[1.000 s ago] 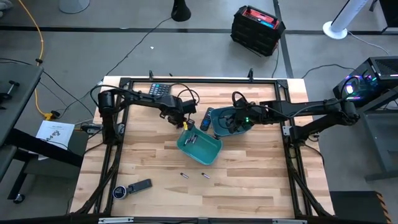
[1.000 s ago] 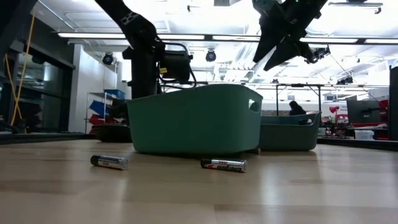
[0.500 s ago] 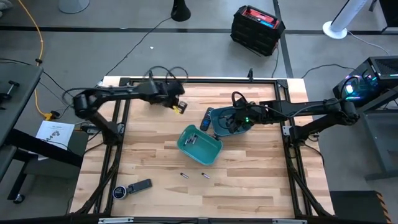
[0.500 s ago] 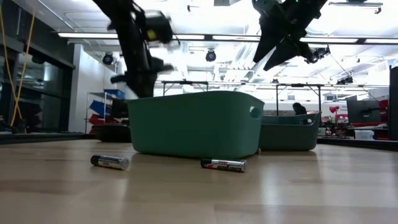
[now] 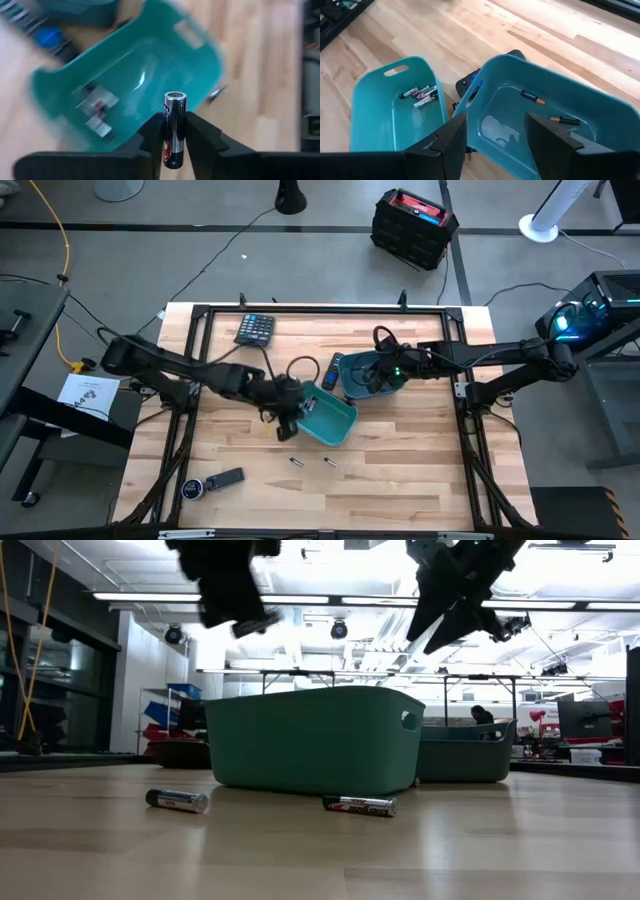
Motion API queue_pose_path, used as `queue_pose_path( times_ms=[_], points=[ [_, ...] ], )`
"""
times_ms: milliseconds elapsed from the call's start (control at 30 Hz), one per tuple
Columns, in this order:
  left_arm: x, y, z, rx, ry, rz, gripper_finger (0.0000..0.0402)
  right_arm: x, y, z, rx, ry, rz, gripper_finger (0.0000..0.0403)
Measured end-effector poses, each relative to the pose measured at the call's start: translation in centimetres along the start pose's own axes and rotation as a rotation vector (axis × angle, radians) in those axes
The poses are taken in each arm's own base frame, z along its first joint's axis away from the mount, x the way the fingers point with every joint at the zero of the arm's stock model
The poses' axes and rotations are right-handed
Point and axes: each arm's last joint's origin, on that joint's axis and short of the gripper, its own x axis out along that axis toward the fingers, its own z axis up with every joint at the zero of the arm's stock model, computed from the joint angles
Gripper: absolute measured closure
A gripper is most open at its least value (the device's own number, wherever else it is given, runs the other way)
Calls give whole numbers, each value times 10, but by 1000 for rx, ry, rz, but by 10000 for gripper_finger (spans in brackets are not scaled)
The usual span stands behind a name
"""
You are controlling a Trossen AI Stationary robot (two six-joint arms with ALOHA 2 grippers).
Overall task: Sort batteries
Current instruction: Put the white battery into the green bin
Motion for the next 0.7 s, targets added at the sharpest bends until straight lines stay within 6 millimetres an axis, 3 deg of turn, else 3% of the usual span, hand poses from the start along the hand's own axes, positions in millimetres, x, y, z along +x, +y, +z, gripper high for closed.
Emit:
queue_pose_path(
  times_ms=[100,233,333,433,533,700],
  points=[
    [10,-6,6,19,-45,-58,287,1,-3,3,14,-7,-9,213],
    [15,7,11,3,-48,-29,236,2,-5,5,27,2,1,213],
    [7,14,10,2,13,-73,209,2,-5,5,27,12,12,213],
    [-5,8,-1,35,105,-120,198,2,-5,5,27,15,15,213],
    [-12,-11,-23,190,206,-125,198,2,-5,5,26,17,16,213],
    [-9,-54,-60,675,262,-81,200,2,-5,5,16,20,15,213]
  ],
)
